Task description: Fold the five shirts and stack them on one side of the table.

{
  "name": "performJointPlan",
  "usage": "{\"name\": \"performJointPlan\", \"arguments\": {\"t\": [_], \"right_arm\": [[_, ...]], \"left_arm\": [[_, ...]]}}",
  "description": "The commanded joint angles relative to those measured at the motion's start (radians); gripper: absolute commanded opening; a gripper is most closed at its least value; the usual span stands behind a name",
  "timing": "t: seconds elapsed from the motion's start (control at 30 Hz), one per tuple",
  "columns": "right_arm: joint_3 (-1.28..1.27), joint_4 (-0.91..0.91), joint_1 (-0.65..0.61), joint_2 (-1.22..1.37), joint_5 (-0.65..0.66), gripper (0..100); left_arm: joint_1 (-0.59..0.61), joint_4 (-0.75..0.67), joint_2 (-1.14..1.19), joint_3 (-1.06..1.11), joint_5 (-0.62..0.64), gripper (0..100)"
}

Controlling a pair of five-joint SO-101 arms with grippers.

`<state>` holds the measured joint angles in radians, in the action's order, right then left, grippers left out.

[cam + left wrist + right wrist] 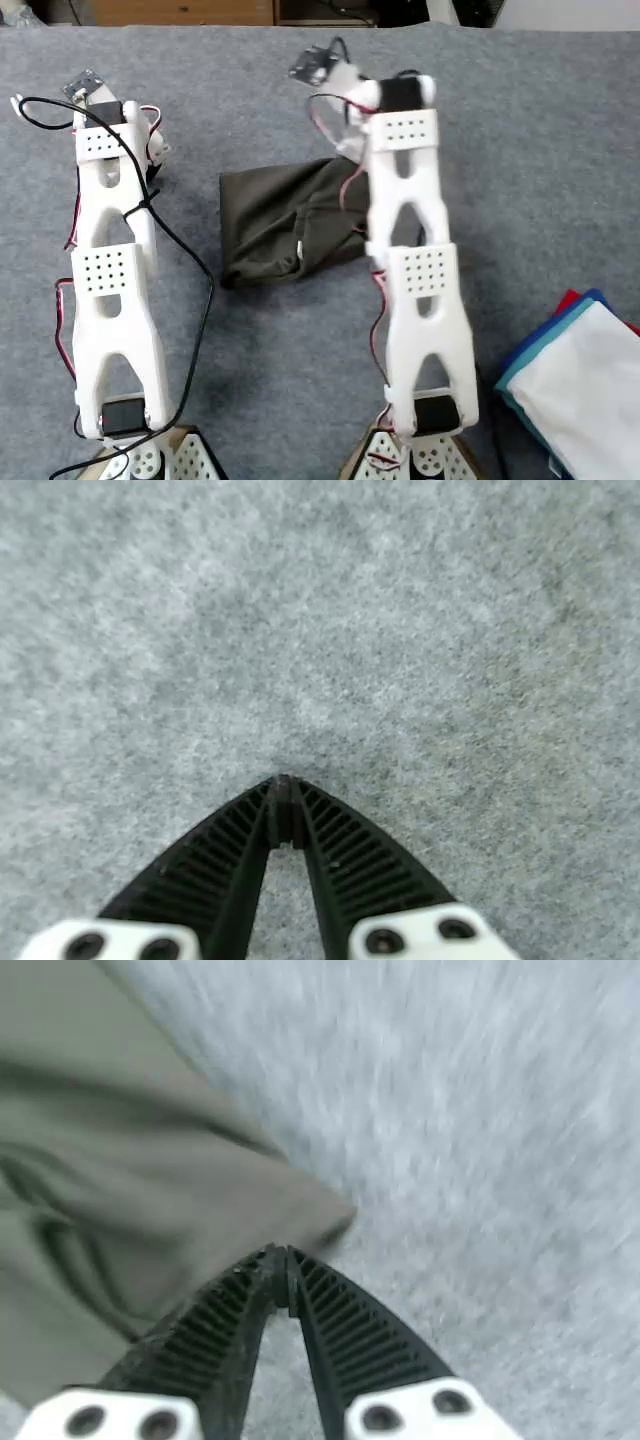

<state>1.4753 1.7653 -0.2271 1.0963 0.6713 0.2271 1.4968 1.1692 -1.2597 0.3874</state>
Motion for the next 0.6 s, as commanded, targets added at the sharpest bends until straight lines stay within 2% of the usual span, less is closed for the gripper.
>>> {"name": "performJointPlan", "arguments": {"t": [0.0,0.1,0.23,0.43,0.57], "right_arm": [[-0.012,0.017,-0.101,-0.081,-0.02,0.5],[-0.07,0.011,-0.166,-0.077,-0.043,0.5],[-0.133,-0.017,-0.188,-0.077,-0.043,0.5],[-0.257,0.02,-0.134,-0.087,-0.038,0.5],[-0.372,0.021,-0.107,-0.182,-0.032,0.5]], "left_arm": [[-0.006,-0.009,-0.01,-0.051,0.005,2],[-0.005,-0.009,-0.01,-0.051,0.005,2],[-0.005,-0.009,-0.01,-0.049,0.005,2],[-0.005,-0.008,-0.01,-0.049,0.005,2],[-0.005,-0.008,-0.01,-0.049,0.005,2]]}}
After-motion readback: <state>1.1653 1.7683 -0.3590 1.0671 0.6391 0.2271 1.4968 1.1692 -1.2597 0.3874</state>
